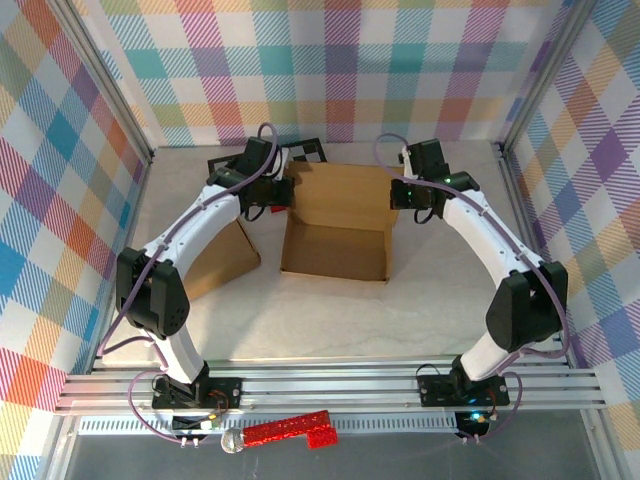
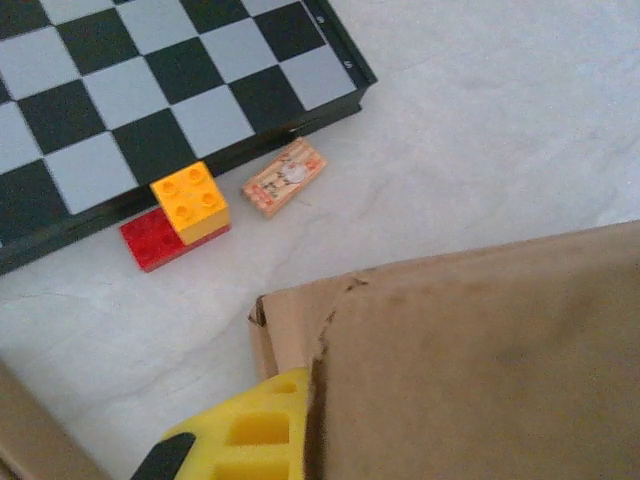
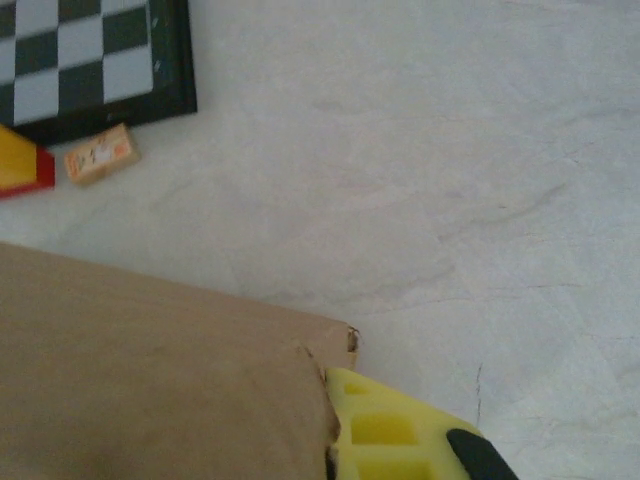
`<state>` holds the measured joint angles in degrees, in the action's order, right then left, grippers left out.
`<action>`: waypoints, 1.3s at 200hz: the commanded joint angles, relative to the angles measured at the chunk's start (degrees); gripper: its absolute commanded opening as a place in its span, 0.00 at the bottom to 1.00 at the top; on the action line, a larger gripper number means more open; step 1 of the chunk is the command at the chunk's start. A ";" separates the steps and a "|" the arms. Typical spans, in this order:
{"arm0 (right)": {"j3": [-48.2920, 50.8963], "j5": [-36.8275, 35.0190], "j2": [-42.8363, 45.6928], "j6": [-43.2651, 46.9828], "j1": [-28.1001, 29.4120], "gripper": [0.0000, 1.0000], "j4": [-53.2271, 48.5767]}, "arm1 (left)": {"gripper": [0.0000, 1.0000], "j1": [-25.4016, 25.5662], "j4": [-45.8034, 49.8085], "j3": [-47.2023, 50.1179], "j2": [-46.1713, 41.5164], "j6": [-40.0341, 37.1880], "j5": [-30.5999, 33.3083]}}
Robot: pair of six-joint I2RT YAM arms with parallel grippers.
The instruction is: Fold the paper box
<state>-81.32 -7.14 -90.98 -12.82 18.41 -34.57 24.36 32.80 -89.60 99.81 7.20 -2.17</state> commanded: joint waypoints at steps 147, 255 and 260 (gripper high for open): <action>39.79 -8.29 19.77 -3.79 5.36 0.00 45.65 | 0.00 6.79 -44.67 30.25 -6.45 4.66 -10.80; 31.57 -12.07 28.19 -22.47 7.16 0.56 7.59 | 0.00 11.17 -38.11 35.91 -9.37 0.84 -0.24; 30.73 -11.28 28.85 -24.11 7.16 0.58 5.44 | 0.00 11.38 -37.88 35.86 -9.29 0.80 0.32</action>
<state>-44.77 -21.08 -65.21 -26.92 24.91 -14.59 34.24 -9.69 -54.15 91.11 9.87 -3.38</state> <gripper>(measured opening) 0.535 0.050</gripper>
